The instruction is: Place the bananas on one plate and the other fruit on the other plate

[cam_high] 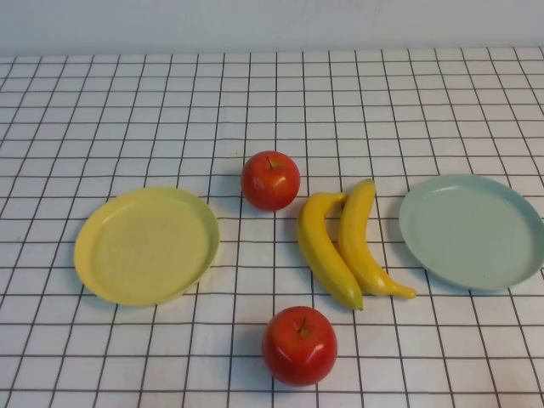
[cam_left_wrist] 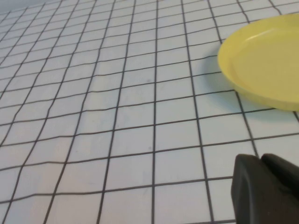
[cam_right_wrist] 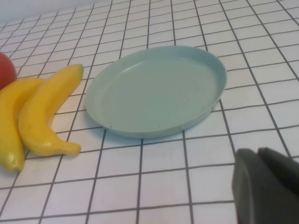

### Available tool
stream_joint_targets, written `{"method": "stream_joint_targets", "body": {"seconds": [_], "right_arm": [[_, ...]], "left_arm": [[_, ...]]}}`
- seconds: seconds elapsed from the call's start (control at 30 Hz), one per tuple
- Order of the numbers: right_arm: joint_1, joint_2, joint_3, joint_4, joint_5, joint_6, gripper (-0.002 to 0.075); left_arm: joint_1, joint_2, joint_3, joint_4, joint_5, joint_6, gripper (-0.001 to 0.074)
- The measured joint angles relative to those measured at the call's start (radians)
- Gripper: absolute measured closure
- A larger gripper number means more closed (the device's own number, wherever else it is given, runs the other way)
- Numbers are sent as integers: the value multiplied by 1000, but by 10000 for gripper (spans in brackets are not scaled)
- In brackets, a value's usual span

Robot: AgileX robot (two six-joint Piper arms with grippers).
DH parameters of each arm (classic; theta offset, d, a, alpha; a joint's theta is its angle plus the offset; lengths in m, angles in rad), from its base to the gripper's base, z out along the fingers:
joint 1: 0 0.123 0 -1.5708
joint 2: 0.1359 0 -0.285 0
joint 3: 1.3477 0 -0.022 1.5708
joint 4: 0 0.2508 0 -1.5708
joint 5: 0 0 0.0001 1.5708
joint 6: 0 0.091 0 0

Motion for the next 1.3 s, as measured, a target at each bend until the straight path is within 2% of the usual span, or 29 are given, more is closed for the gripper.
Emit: {"method": "stream_joint_targets", "body": {"seconds": [0.2, 1.3], "right_arm": [[0, 0, 0, 0, 0, 0, 741], [0, 0, 0, 0, 0, 0, 741]], "left_arm": [[-48, 0, 0, 10, 0, 0, 738], [-49, 0, 0, 14, -6, 0, 738]]}}
